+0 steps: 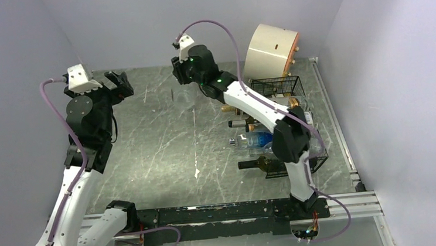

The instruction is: Take the wine bottle off the wine rack

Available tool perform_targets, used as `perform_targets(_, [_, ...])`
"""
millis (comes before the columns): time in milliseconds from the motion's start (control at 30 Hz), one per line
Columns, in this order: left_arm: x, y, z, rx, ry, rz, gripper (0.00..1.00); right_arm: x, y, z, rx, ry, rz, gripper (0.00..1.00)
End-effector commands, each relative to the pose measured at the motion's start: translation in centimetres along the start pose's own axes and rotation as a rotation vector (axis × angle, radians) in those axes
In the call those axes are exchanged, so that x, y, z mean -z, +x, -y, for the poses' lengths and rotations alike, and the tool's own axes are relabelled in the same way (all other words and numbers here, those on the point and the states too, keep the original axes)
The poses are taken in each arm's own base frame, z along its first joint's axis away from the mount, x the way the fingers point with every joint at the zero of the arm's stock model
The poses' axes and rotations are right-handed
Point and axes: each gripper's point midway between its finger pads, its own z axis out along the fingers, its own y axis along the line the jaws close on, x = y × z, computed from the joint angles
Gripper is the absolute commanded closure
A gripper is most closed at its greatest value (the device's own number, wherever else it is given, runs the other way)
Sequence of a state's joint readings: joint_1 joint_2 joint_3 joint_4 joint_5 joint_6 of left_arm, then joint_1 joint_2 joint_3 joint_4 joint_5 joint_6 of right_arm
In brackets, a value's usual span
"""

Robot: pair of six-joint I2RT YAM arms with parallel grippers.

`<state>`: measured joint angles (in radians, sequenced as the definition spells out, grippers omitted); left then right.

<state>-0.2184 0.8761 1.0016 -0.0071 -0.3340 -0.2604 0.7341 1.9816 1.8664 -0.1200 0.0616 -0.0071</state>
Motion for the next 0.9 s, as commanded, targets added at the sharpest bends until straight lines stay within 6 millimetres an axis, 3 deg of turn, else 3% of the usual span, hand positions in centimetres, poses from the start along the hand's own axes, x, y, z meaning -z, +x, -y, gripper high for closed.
perform_targets(0, [0.8, -1.4, -0.1, -0.017, -0.03, 0.027, 0.0, -1.8, -8.1, -1.1, -0.123, -0.037, 0.256, 1.0])
perform_targets(233, [1.0, -1.0, 0.4, -0.025, -0.014, 0.027, 0.03, -6.4, -4.9, -2.9, -0.11, -0.042, 0.188, 1.0])
perform_targets(633, [0.6, -0.4, 1.2, -0.06, 0.039, 0.005, 0.02, -9.2, 0.4, -4.1, -0.097, -0.062, 0.058, 0.99])
perform_targets(767, [0.4, 0.1, 1.4, -0.066, 0.046, -0.008, 0.02, -9.2, 1.2, -4.2, -0.087, -0.057, 0.035, 0.76])
perform_targets(867, [0.3, 0.3, 1.3, -0.066, 0.04, -0.013, 0.02, -8.8, 0.7, -4.8, -0.069, -0.073, 0.038, 0.41])
